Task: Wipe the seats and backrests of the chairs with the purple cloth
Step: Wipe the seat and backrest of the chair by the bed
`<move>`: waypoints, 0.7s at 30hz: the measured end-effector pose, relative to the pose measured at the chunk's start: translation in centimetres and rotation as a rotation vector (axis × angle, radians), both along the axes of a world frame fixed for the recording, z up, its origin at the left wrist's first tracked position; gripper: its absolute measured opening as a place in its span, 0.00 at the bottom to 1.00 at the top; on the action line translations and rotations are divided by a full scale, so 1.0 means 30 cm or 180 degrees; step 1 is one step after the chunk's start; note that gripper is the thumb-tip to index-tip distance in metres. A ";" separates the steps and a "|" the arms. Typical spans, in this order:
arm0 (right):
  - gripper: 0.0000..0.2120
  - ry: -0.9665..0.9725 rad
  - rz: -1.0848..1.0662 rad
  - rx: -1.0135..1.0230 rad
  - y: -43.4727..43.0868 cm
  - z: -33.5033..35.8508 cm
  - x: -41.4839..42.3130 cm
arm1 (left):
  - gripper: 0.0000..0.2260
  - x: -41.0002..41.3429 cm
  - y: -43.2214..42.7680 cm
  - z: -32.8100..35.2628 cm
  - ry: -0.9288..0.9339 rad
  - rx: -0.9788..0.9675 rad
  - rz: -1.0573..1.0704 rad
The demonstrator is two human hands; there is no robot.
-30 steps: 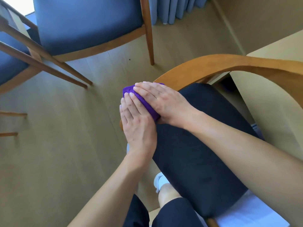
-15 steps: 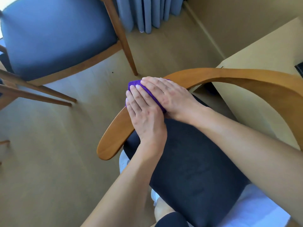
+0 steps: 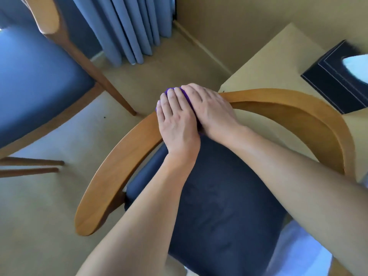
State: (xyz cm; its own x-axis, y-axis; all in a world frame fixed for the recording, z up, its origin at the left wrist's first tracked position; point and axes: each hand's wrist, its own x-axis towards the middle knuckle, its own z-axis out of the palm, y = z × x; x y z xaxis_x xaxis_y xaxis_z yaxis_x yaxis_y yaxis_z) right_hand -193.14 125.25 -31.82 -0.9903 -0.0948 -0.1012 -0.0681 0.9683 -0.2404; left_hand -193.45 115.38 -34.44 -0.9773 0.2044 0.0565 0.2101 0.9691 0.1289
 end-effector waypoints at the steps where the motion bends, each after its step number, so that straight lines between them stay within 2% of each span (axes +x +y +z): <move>1: 0.35 -0.0031 -0.0147 0.0095 0.029 0.000 0.003 | 0.26 -0.013 0.028 0.004 -0.0027 0.0037 -0.0159; 6: 0.30 -0.0094 -0.0732 0.0635 0.174 0.004 0.031 | 0.23 -0.062 0.180 0.007 -0.0136 0.0222 -0.0916; 11: 0.22 0.0166 -0.1128 0.0932 0.306 0.019 0.087 | 0.30 -0.069 0.314 -0.014 -0.0134 0.0482 -0.1451; 16: 0.25 0.0332 -0.1564 0.0991 0.435 0.060 0.182 | 0.39 -0.043 0.457 0.030 -0.0145 0.0728 -0.2062; 21: 0.32 0.0427 -0.2157 0.0834 0.558 0.079 0.332 | 0.37 0.032 0.611 0.096 0.0091 0.0601 -0.2801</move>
State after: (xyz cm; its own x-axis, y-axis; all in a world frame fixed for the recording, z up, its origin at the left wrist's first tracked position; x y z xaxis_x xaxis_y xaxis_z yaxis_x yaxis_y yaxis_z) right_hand -183.19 141.99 -29.46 -0.8285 0.5527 0.0895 0.5527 0.8329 -0.0271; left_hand -192.50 133.72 -31.55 -0.4693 0.8630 0.1868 0.8719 0.4193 0.2530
